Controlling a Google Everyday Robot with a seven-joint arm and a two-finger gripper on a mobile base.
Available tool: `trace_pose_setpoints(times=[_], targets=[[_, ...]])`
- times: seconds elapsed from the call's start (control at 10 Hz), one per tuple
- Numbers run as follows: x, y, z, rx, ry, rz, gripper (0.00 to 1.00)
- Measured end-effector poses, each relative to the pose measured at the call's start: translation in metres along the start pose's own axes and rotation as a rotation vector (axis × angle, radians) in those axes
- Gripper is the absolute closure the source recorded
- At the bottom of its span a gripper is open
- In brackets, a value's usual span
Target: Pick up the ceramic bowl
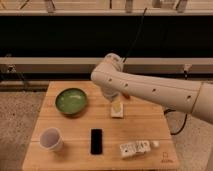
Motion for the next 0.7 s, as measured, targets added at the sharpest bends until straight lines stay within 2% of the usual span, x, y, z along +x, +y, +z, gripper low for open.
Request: trace_pose_setpoints(times=[0.2, 0.7], targets=[[-0.019, -0.016, -0.002, 0.020, -0.014, -0.036, 0.20], [-0.036, -0.038, -0.002, 0.043, -0.035, -0.108, 0.20]])
